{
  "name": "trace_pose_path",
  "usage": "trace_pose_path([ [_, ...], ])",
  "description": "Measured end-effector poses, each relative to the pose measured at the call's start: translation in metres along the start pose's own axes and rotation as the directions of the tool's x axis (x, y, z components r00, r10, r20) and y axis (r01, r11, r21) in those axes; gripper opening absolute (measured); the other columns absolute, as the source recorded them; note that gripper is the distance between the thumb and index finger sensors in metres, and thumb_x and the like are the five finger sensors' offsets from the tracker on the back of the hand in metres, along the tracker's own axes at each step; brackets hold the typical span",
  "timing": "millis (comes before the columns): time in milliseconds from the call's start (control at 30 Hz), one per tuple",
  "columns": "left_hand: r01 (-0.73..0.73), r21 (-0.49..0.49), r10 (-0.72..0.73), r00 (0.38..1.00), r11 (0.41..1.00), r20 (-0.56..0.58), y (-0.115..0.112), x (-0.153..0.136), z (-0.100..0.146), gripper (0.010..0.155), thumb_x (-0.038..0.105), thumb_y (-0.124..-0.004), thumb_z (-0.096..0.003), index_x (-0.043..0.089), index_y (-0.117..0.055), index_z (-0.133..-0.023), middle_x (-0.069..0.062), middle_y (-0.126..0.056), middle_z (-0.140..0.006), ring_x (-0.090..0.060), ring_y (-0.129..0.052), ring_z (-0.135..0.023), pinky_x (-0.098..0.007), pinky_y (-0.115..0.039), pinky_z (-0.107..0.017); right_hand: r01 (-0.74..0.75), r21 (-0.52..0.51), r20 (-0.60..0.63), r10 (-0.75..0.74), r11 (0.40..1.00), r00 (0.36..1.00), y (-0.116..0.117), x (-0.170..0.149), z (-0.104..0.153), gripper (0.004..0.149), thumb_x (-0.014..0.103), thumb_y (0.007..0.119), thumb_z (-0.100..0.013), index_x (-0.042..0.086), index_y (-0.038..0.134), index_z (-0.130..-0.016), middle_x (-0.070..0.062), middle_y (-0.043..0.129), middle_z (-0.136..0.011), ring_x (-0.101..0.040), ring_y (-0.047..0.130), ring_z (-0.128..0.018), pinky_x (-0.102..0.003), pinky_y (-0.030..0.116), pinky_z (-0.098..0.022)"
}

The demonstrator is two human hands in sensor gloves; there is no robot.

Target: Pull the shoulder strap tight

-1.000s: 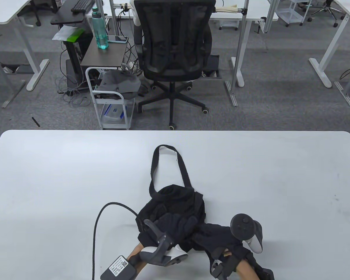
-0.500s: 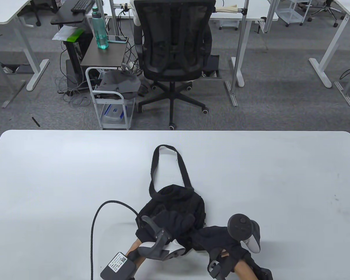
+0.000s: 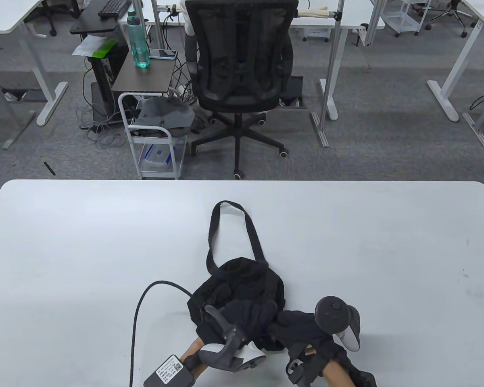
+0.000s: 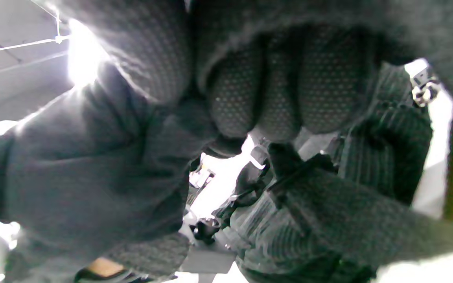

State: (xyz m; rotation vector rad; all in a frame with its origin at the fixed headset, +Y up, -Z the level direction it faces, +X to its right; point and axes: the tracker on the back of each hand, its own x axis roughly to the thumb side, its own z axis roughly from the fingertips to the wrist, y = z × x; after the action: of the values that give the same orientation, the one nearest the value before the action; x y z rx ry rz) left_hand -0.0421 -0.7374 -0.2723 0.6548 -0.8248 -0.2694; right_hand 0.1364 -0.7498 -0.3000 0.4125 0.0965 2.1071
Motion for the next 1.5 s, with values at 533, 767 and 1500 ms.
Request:
trace_pose_path([
  [533,-0.013,-0.033,0.012,0.999,0.999,-0.037,-0.018,-0.022,0.002,0.065,0.049,-0.055,-0.0311,0.034,-0.065,-0.094,0.015,-0.106,-0.037,-0.008,-0.109,-0.014,-0.022,-0.089,-0.007,0.042,0.080,-0.042,-0.039,0.996,0.998,-0.006,-0.009,-0.003,0.037,0.033,0.086,-0.042,0.005,0.104,-0.059,-0.016,0.107,-0.059,-0.035,0.103,-0.044,-0.056,0.079,-0.045],
  [767,-0.016,-0.006,0.016,0.998,1.000,-0.064,-0.009,-0.023,0.003,0.065,0.046,-0.059,-0.0322,0.027,-0.067,-0.093,0.015,-0.105,-0.038,-0.008,-0.109,-0.017,-0.022,-0.090,-0.009,0.065,0.081,-0.046,-0.061,0.995,0.997,-0.010,-0.008,-0.002,0.037,0.035,0.087,-0.042,0.007,0.101,-0.063,-0.016,0.103,-0.067,-0.037,0.101,-0.051,-0.057,0.075,-0.048],
  [1500,0.031,-0.004,-0.032,0.999,0.999,-0.038,-0.020,-0.028,0.006,0.065,0.047,-0.054,-0.0314,0.035,-0.061,-0.095,0.014,-0.103,-0.043,-0.011,-0.107,-0.027,-0.026,-0.089,-0.018,0.052,0.009,-0.011,-0.052,0.999,0.999,-0.006,-0.002,-0.001,0.037,0.034,0.085,-0.043,0.006,0.104,-0.059,-0.015,0.107,-0.057,-0.033,0.104,-0.041,-0.055,0.080,-0.044],
])
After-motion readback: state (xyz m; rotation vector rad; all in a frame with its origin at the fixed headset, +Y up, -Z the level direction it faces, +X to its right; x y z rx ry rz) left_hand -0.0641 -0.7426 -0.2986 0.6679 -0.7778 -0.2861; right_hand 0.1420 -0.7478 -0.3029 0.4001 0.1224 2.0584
